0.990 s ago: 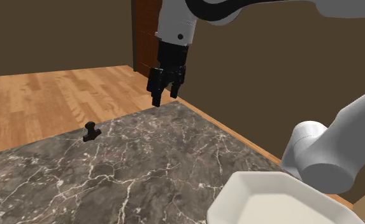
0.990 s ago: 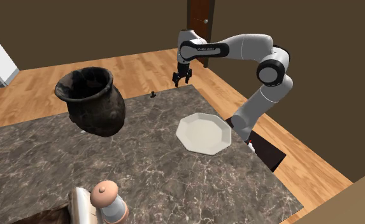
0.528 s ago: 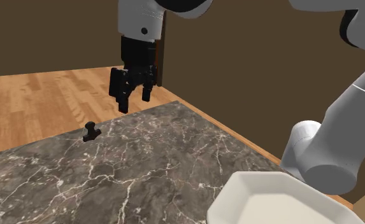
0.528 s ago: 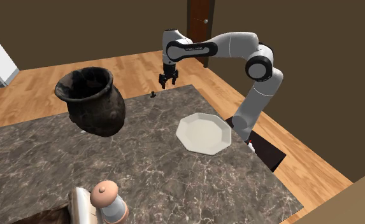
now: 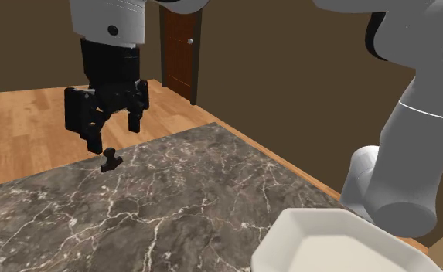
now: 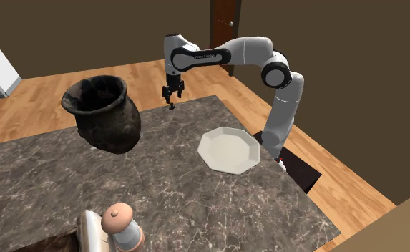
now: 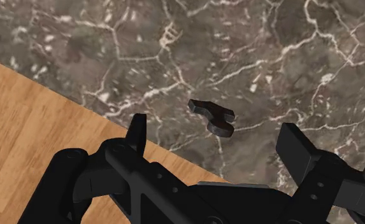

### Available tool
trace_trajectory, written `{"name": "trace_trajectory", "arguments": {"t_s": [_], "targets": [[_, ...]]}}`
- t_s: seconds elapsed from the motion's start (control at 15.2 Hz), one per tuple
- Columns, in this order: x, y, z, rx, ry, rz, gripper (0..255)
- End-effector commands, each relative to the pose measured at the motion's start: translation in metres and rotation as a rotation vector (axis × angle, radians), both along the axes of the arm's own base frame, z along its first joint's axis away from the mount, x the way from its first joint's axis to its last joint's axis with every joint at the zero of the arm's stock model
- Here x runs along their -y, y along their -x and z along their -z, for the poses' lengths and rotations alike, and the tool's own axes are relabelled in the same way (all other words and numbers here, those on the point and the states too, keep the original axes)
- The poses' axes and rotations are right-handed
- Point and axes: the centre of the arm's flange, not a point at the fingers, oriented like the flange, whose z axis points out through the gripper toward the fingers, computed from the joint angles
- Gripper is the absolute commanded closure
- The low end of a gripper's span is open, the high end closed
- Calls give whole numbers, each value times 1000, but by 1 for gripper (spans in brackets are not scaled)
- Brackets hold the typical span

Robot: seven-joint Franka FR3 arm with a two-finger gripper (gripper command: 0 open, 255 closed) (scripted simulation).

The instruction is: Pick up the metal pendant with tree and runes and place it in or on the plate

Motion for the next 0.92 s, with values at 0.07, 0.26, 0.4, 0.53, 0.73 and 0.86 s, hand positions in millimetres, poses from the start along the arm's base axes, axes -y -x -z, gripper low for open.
{"name": "trace_trajectory", "arguments": {"t_s": [0.07, 0.26, 0.4, 0.53, 0.73, 0.86], "targets": [[-9, -2, 15, 0, -1, -6, 0], [-11, -2, 31, 0, -1, -6, 0], [-12, -2, 39, 0, -1, -6, 0], [-12, -2, 39, 0, -1, -6, 0], [-12, -2, 39, 0, -1, -6, 0], [-12, -2, 39, 0, -1, -6, 0]]}}
